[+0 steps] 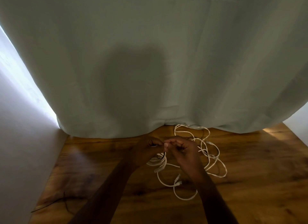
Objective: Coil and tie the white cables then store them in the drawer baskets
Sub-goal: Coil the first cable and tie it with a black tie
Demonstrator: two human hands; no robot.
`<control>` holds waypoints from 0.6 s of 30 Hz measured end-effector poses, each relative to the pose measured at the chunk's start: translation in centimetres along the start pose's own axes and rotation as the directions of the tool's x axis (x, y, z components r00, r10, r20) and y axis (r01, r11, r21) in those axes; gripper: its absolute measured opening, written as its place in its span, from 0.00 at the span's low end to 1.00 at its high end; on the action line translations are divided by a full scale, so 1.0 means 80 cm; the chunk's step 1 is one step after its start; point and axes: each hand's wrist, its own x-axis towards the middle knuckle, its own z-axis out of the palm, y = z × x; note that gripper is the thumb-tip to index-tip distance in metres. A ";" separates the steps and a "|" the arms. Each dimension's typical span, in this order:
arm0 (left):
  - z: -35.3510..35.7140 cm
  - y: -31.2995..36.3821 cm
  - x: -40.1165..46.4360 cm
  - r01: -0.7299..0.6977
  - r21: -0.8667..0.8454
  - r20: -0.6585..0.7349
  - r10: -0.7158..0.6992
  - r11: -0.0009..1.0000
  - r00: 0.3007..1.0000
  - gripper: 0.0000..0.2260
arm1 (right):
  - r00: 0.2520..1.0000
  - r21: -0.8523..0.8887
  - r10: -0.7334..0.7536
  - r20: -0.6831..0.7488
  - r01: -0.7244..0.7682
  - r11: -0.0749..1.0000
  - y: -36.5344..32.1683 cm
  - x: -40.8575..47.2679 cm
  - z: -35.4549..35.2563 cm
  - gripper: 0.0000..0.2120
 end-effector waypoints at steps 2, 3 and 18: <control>0.003 -0.003 0.000 0.022 0.039 -0.015 -0.021 0.999 1.000 0.06 | 0.999 -0.078 -0.041 0.012 0.042 0.996 -0.001 0.000 0.000 0.06; 0.005 -0.004 0.001 0.031 0.047 -0.026 -0.030 0.998 0.999 0.06 | 0.997 -0.124 -0.070 0.016 0.071 0.990 -0.002 0.000 0.000 0.05; 0.022 -0.050 -0.008 -0.033 0.058 -0.174 0.043 0.998 0.984 0.13 | 0.940 0.107 -0.043 -0.339 0.084 0.991 -0.035 0.006 0.000 0.04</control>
